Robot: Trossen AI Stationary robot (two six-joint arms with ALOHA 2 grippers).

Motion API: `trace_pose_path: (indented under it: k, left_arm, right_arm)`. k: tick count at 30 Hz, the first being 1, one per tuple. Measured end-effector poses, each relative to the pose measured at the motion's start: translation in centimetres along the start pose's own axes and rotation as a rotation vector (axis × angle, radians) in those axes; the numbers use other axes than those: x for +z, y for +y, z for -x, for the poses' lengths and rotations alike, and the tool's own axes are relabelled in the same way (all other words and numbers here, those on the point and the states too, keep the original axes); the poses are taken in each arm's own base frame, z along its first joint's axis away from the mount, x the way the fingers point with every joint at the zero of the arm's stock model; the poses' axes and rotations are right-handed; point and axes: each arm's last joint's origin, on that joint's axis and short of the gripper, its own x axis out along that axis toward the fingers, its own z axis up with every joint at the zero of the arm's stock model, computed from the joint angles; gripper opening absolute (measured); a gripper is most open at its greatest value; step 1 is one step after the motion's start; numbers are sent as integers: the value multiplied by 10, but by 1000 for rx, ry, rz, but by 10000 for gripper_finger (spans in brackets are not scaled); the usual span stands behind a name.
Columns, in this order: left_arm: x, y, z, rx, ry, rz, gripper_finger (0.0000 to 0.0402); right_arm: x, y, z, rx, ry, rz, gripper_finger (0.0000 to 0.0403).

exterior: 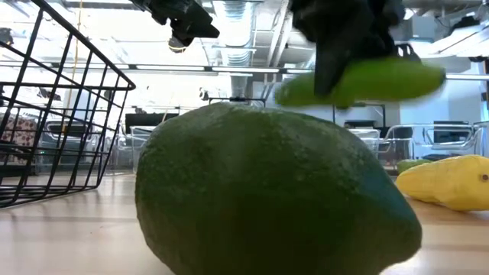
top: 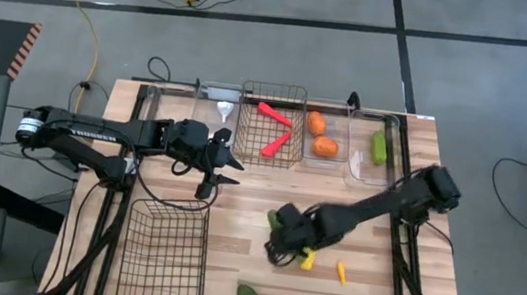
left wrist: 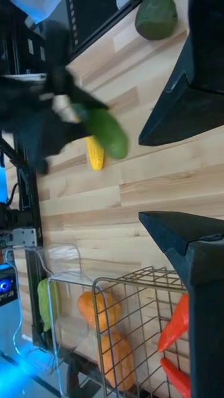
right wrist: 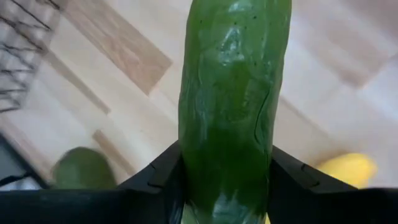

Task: Sort produce into baskets
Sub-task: Put the green cucumber into the right transparent bin

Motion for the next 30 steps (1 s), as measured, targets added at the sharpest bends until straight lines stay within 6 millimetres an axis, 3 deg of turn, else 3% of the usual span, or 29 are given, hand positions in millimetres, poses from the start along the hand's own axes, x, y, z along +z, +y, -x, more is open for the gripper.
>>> trace_pose_path:
  k: [4, 8, 18, 24, 30]
  left_arm:
    - [0, 0, 0, 0, 0, 0, 171]
    - [0, 0, 0, 0, 0, 0, 171]
    - [0, 0, 0, 0, 0, 0, 171]
    - [0, 0, 0, 0, 0, 0, 171]
    - [0, 0, 0, 0, 0, 0, 171]
  right_arm:
    - [24, -22, 36, -16, -31, 22, 207]
    - [48, -51, 69, -73, -94, 34, 198]
    - [89, -149, 136, -384, -172, -103, 197]
    - [105, -191, 153, -485, -152, -164, 202]
    - [124, -218, 152, -552, -100, -138, 204]
